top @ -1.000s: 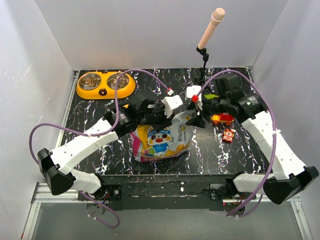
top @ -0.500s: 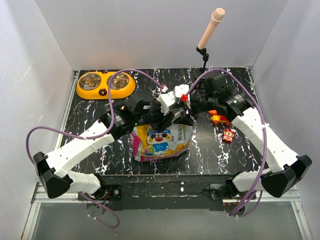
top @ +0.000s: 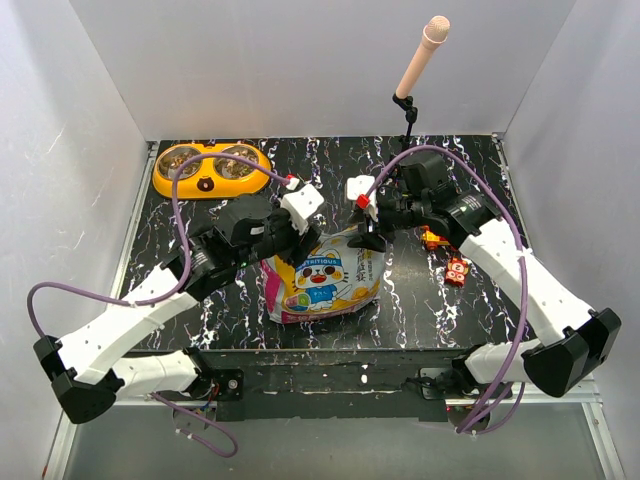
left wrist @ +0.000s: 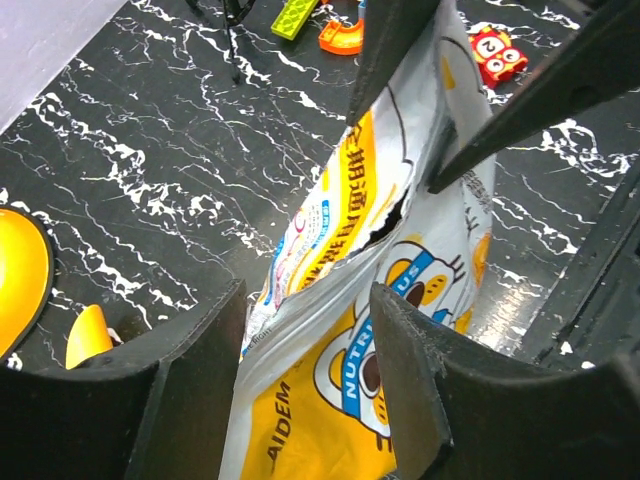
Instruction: Serve the pet food
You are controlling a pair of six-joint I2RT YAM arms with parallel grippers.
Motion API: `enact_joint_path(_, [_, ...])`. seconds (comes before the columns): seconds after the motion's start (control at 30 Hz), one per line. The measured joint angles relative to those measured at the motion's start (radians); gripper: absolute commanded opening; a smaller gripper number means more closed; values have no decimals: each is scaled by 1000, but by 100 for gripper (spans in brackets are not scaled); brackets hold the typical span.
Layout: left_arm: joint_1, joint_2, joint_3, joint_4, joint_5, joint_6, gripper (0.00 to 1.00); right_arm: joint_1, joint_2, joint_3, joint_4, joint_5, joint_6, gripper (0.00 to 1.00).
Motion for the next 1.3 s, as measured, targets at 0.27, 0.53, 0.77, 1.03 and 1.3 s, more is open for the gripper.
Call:
enact_joint_path(0.27, [45,34,1,8,10,35,0,6,-19,-18,8,48,21,1])
enact_joint_path(0.53, [54,-3,9,-20,104,15,0,-17,-23,3,-66,14,26,16])
enact_joint_path(0.77, [55,-33,-1,-38,156,-59,0,-27,-23,22,-78,-17,49,41])
enact_joint_path(1.03, [63,-33,-1,-39,159,-135,0,5,71,108,-63,-21,92,48])
enact_joint_path(1.3, [63,-42,-1,-43,138,-131,55,78,168,196,-97,34,103,1])
